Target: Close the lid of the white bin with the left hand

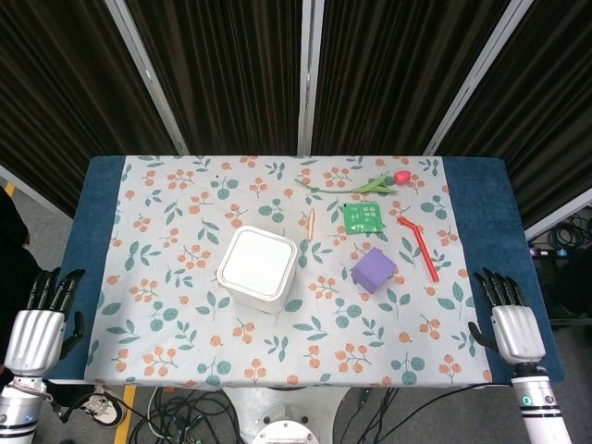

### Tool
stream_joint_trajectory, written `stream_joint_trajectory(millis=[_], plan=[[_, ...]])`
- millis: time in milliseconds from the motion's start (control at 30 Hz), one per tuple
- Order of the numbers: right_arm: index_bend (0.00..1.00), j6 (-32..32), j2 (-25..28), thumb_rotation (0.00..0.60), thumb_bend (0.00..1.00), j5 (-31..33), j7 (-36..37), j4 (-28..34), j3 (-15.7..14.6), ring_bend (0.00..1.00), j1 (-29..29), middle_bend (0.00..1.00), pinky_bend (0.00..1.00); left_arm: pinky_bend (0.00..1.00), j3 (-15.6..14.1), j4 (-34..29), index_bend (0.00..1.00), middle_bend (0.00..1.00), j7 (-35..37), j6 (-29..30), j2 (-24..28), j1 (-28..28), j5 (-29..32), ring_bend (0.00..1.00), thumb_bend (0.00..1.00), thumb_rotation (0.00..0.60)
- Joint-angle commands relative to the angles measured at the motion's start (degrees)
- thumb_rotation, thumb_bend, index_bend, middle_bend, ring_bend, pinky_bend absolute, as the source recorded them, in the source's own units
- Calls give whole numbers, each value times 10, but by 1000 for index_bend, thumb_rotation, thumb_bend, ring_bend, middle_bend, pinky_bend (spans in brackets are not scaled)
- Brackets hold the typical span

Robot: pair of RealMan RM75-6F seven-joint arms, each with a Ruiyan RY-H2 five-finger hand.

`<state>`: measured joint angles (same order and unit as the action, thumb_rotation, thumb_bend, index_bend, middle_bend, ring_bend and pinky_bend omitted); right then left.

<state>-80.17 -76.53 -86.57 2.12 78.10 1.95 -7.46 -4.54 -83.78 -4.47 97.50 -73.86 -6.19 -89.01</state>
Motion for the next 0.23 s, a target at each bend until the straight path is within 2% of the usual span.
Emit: stream_joint_trajectory(millis=[33,133,233], plan=[[0,-1,-4,600,209,0,-10,1,0,0,0,0,0,0,-3,13,47,97,15,-10,-2,5,-3,0,582,600],[0,8,-7,600,209,8,-19,4,0,0,-1,0,0,0,-1,18,47,95,16,-22,-2,6,-4,0,463,600],[0,11,-9,600,210,11,-24,6,0,0,-2,0,0,0,3,20,47,95,15,-26,-3,9,-4,0,265,600]])
